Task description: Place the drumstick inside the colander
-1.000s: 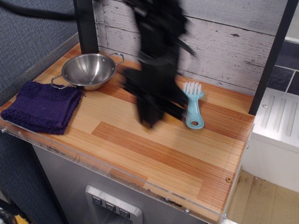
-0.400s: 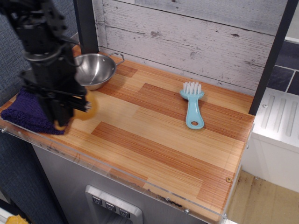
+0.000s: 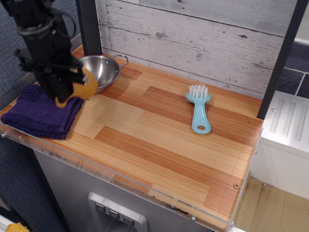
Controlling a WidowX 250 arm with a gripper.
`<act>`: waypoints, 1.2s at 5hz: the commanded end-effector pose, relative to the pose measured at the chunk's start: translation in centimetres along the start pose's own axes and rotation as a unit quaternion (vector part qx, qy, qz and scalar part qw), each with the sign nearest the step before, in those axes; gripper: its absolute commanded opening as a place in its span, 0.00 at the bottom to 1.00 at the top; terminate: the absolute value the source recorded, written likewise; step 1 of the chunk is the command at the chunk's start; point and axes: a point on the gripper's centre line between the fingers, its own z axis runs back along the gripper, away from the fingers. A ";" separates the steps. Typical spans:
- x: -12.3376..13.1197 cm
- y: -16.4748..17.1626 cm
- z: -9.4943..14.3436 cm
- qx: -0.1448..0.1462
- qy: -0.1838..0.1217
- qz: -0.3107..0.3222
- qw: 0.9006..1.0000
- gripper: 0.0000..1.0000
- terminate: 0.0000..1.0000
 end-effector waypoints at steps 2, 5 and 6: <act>2.8 2.2 -0.9 0.009 0.004 0.021 1.000 0.00 0.00; 4.2 -0.1 -0.7 0.015 0.016 -0.014 1.000 1.00 0.00; 4.1 -2.6 1.1 0.028 -0.007 -0.035 0.999 1.00 0.00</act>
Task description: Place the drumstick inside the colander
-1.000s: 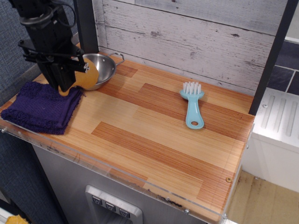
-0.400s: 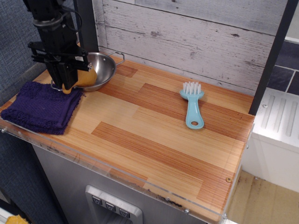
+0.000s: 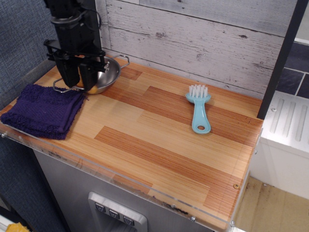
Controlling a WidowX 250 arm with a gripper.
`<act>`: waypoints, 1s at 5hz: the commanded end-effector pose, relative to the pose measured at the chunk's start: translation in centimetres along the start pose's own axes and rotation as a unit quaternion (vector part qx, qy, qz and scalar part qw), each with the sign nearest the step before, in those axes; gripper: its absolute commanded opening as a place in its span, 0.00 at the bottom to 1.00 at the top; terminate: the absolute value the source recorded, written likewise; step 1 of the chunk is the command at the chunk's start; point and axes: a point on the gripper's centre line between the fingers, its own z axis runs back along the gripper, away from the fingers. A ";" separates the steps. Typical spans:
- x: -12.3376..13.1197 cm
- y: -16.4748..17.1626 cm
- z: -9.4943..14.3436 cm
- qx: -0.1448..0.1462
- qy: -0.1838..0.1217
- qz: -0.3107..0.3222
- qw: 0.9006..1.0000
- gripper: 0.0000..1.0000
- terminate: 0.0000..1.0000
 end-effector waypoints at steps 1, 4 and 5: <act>-1.0 -6.0 4.7 0.019 -0.062 -0.049 0.997 1.00 0.00; -0.8 -10.1 3.7 -0.015 -0.066 -0.077 0.995 1.00 0.00; -0.8 -10.1 3.7 -0.015 -0.066 -0.077 0.995 1.00 0.00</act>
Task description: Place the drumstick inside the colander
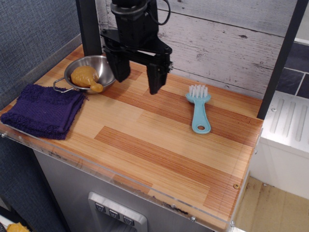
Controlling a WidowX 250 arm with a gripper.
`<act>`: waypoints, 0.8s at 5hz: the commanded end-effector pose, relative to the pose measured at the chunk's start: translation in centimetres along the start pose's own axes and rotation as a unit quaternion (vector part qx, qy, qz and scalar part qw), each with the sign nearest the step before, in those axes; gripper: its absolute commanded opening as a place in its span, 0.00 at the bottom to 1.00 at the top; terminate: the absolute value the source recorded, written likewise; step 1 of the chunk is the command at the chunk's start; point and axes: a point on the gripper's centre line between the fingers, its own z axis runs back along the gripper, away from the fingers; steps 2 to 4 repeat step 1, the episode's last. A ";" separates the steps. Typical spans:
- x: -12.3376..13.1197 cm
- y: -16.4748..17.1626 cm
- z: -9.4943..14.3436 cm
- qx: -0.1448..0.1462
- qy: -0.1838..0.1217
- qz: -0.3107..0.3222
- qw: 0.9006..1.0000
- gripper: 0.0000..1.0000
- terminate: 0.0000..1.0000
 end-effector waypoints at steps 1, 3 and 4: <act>-0.9 -0.1 0.7 0.003 -0.013 -0.001 1.000 1.00 1.00; -0.9 -0.1 0.7 0.003 -0.013 -0.001 1.000 1.00 1.00; -0.9 -0.1 0.7 0.003 -0.013 -0.001 1.000 1.00 1.00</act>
